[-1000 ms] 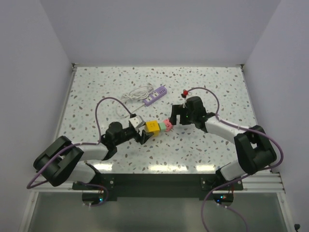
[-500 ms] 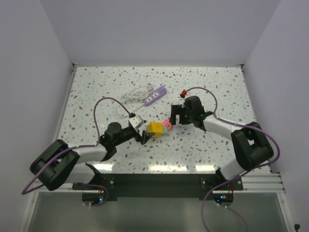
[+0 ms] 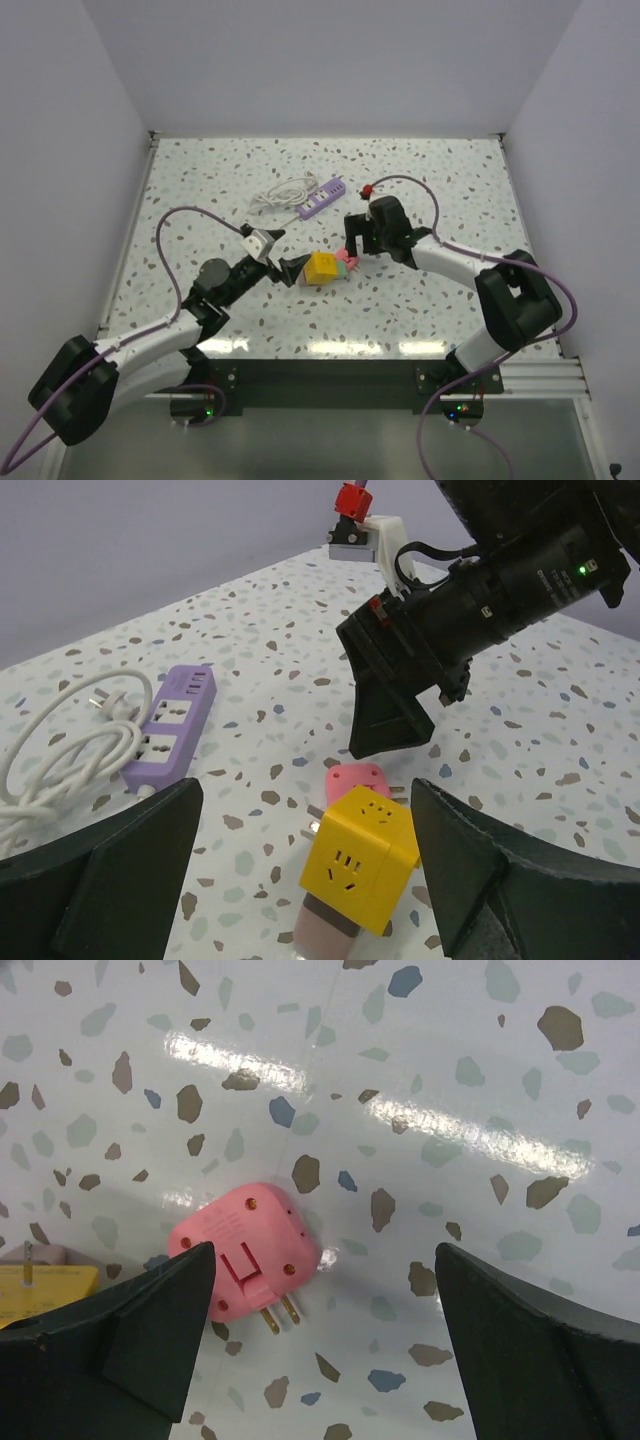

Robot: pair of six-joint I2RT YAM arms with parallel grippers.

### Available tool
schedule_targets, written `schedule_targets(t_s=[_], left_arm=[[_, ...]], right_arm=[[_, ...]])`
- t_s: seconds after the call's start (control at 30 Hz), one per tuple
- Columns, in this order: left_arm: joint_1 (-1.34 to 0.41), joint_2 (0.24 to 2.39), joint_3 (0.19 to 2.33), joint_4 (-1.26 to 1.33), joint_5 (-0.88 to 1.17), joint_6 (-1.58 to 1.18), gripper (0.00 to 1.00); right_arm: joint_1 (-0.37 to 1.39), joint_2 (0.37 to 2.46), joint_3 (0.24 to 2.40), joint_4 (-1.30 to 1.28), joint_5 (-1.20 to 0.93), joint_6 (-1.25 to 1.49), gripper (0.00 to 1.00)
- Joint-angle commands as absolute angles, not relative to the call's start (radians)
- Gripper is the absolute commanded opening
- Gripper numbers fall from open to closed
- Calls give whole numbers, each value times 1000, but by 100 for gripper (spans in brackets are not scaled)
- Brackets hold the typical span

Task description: Insert the plug

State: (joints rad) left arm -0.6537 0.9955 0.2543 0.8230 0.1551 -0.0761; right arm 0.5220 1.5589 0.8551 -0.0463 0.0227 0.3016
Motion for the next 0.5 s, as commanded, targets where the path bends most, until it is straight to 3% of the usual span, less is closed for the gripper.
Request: schedule_targets(t_s=[0.0,0.47], left_arm=[[-661,950,294,724,55,-129,91],[-661,931,301,681,-37,-129,94]], right_arm=[[595,1594,914,-92,175,250,94],[701,1675,942,-132,248,238,94]])
